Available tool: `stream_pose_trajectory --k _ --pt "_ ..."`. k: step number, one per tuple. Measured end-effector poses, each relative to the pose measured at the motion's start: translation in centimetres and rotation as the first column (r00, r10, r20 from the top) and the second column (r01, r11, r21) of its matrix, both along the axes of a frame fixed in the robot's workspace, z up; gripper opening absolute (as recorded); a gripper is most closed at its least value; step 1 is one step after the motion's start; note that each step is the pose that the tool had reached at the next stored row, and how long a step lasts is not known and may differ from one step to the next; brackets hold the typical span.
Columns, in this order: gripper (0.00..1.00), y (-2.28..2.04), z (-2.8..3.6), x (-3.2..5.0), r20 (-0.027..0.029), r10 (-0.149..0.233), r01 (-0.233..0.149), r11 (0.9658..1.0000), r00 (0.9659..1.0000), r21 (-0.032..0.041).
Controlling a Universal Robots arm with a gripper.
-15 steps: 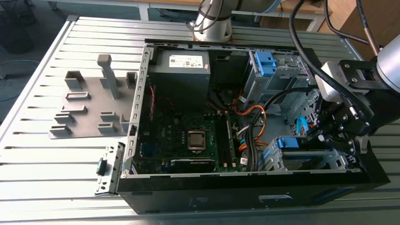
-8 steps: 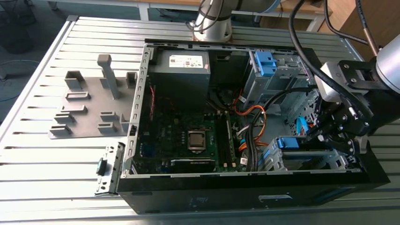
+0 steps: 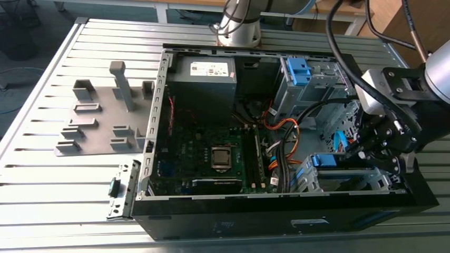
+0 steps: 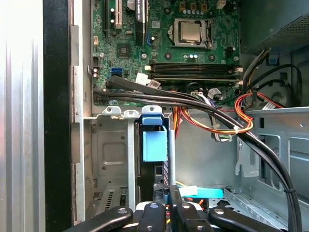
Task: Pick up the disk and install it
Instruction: 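Insert the second disk wire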
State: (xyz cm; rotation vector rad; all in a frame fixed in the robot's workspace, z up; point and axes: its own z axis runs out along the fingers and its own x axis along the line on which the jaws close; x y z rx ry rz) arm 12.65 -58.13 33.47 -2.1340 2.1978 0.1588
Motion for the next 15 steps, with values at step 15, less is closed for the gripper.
stream_pose_trajectory --k 15 --pt "0.16 -0.71 -0.09 -0.01 0.0 0.0 0.0 0.9992 1.0 0.039"
